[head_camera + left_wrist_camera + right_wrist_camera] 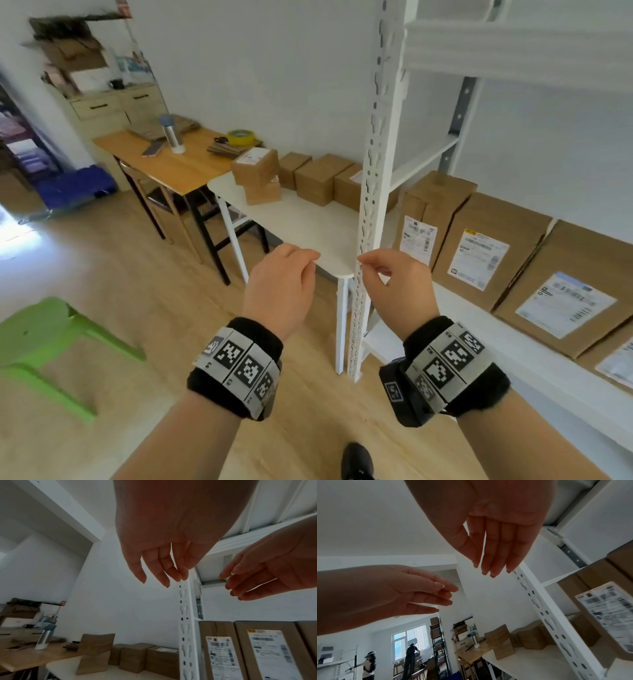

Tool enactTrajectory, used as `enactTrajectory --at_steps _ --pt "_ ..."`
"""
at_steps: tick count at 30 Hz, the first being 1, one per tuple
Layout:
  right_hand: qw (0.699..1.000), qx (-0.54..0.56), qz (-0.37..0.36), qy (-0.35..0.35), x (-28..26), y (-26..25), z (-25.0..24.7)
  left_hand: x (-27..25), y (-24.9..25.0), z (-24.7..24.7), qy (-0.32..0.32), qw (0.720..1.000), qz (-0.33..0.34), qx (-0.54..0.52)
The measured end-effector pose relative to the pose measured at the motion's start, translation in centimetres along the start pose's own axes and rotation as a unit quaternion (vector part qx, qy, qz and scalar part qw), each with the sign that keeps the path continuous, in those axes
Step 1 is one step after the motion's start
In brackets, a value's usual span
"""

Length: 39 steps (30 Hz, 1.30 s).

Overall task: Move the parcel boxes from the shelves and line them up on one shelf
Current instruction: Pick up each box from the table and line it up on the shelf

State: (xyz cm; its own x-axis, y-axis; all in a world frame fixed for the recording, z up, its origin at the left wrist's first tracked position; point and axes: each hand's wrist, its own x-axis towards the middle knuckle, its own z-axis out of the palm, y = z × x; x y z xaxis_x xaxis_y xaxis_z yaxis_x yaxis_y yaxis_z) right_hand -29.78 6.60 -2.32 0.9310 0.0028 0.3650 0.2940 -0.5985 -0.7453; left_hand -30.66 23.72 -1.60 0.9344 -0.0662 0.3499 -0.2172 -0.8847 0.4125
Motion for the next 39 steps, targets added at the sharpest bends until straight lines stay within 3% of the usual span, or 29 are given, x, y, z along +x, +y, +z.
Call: enactTrajectory --at_steps 6,15,23,32,39 --pt "1.000 0.021 -0.010 -0.014 7.1 -0.1 5.8 6.5 -5.9 0.5 0.002 1.000 -0.020 0.005" --pt "1.000 0.004 -0.002 -0.003 22.7 1.1 13.1 21.9 -13.4 2.2 -0.021 0.999 -0.020 0.017" --pt "0.999 -0.013 0.037 -0.004 30.3 3.4 16.9 31.5 -18.1 5.6 -0.060 0.998 -0.015 -0.006" --pt "0.984 -0.099 0.150 0.000 38.8 8.4 21.9 43.6 -24.1 11.7 -0.147 0.988 0.022 -0.045" --pt "0.947 -0.130 0.286 -0.068 45.5 12.2 26.9 52.2 -28.4 17.6 -0.276 0.961 -0.014 -0.032"
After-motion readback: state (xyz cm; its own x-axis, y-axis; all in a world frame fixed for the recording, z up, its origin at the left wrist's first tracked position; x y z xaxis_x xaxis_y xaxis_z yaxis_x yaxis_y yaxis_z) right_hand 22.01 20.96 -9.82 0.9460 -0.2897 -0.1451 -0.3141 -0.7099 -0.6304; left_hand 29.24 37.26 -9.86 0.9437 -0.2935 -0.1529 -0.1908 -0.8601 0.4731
